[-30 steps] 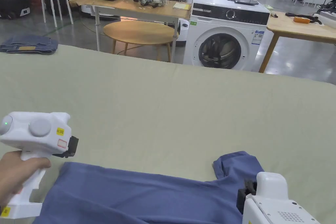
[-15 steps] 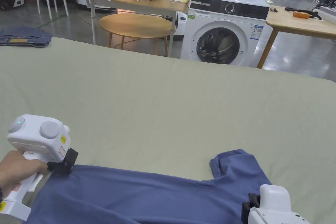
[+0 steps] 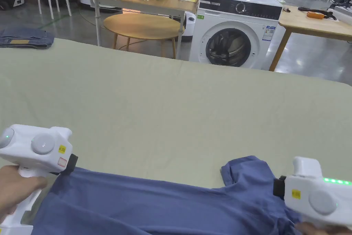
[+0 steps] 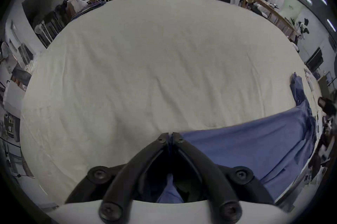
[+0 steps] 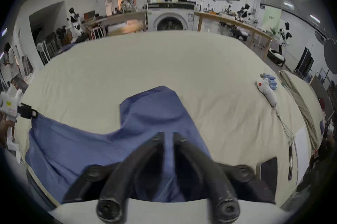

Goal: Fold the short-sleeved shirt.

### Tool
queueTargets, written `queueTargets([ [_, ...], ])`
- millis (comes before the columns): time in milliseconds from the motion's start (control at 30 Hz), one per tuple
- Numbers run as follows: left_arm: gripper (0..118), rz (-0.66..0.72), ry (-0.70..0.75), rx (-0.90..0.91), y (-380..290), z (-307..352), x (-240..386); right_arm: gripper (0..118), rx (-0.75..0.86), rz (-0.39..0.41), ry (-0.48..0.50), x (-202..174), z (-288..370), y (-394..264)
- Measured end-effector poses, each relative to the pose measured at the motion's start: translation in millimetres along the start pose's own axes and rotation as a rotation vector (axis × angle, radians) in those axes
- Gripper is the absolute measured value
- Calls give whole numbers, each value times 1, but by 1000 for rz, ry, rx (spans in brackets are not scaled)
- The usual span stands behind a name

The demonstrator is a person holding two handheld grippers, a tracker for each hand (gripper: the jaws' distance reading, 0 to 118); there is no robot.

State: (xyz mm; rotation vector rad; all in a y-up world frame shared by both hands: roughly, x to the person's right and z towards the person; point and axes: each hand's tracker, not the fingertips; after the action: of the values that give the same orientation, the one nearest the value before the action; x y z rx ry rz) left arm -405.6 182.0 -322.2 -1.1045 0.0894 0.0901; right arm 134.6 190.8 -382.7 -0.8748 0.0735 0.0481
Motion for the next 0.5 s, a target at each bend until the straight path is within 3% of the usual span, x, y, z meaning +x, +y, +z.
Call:
queueTargets([
  [67,0,3,-2,11,-2,2,-1,65,-55,-11,7,11,-24,19],
  [100,0,3,-1,15,-3,3,-1,72,-85,11,-4,15,-37,27],
  [233,0,12,-6,28,-4,3,-4,71,-210,80,-13,22,-77,45],
  [367,0,35,-15,39,-3,2,-8,71,-333,48,-12,26,-109,44],
  [500,0,37,-15,40,-3,1,-8,68,-340,15,-16,25,-119,42],
])
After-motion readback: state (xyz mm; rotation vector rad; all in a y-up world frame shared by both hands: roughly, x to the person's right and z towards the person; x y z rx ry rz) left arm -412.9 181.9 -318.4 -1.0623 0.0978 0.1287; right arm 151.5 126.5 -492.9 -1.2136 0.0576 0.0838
